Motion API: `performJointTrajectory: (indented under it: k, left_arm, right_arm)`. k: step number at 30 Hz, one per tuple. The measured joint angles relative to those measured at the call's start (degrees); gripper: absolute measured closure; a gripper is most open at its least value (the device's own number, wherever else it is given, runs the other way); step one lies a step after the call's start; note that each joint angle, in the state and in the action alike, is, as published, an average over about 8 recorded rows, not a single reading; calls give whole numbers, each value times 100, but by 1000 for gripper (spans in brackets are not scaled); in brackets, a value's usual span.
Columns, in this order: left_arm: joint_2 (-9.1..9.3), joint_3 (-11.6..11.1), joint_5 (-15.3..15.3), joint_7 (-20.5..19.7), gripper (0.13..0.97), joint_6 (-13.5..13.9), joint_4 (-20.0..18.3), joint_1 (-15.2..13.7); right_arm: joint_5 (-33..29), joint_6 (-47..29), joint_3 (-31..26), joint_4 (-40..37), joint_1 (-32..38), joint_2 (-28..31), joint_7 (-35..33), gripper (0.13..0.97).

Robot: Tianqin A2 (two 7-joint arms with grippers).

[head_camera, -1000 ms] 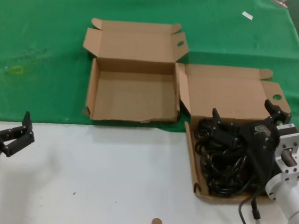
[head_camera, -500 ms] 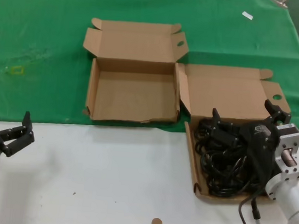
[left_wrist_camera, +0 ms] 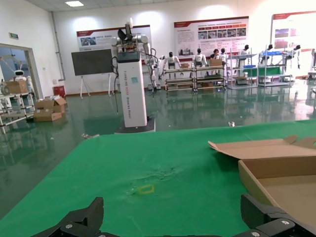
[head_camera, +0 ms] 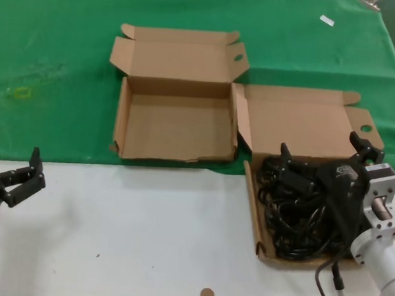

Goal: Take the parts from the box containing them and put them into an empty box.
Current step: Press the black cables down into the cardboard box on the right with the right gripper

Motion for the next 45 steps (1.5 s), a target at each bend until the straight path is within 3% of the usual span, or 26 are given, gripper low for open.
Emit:
performJointTrajectory:
  k: [7, 16, 24, 28, 45]
  left_arm:
    - [0, 0, 0, 0, 133, 0, 0, 0]
    - [0, 0, 0, 0, 187, 0, 0, 0]
    - [0, 0, 0, 0, 313, 0, 0, 0]
    - [0, 0, 0, 0, 313, 0, 0, 0]
    - [0, 0, 1, 0, 727, 0, 0, 0]
  right_arm:
    - [0, 0, 0, 0, 0, 0, 0, 129]
    - [0, 0, 0, 0, 0, 0, 0, 129]
    - [0, 0, 0, 0, 0, 0, 0, 129]
    - [0, 0, 0, 0, 0, 0, 0, 129]
    - [36, 90, -131, -5, 13, 77, 45, 129]
